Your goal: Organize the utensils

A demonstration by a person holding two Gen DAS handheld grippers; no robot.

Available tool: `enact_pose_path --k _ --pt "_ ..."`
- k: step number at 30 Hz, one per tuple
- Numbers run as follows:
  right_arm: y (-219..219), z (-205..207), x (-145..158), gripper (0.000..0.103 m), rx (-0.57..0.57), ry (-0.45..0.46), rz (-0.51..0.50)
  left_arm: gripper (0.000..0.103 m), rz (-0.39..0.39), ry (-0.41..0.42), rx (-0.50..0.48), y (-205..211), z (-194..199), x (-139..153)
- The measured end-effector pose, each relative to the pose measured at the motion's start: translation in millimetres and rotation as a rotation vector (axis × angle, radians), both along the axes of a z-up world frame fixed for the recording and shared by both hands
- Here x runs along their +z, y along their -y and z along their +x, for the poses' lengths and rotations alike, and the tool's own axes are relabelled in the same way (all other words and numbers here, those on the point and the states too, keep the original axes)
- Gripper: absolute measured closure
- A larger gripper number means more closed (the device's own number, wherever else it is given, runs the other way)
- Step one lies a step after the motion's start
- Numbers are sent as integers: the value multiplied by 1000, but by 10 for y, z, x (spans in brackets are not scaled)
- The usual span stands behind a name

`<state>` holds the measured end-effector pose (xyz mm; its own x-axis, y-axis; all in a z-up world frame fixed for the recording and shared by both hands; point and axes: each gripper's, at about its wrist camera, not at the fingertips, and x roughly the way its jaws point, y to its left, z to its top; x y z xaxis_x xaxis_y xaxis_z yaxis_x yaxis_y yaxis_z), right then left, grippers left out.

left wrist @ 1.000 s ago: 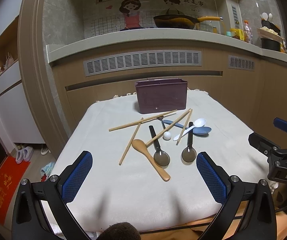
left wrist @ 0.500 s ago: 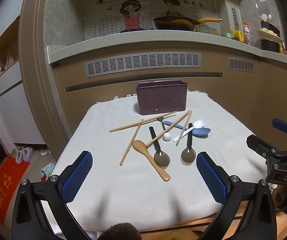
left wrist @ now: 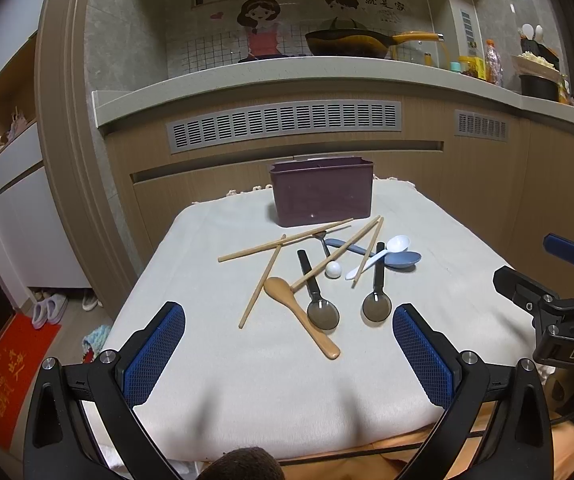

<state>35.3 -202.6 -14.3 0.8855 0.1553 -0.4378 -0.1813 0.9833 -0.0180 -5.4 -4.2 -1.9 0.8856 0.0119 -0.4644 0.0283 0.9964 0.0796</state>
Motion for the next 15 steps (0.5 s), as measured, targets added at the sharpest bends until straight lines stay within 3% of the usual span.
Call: enact_pose_path --k 15 --pt "-4 0 -2 0 1 1 -1 0 2 -8 2 -9 2 -6"
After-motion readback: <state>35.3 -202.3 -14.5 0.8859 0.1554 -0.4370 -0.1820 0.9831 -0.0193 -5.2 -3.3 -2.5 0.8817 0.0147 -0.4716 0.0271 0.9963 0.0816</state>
